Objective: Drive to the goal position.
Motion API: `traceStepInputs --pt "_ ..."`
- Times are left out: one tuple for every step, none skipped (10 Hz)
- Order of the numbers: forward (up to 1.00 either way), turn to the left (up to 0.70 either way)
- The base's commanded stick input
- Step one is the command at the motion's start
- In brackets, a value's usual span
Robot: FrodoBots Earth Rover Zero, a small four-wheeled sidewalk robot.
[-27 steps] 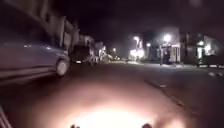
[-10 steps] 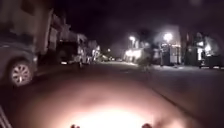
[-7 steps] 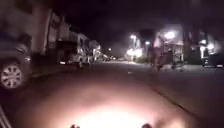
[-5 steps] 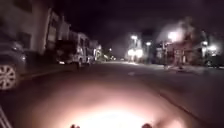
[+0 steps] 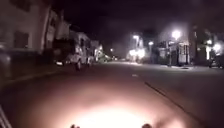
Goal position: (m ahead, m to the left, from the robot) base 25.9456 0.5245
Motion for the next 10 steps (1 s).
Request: traceStepInputs --pt "1.00 0.00" --pt "1.00 0.00" --pt "1.00 0.00" --pt "1.00 0.00" --pt "1.00 0.00" --pt "1.00 0.00" --pt "1.00 0.00" --pt "1.00 0.00" --pt "1.00 0.00" --pt "1.00 0.00"
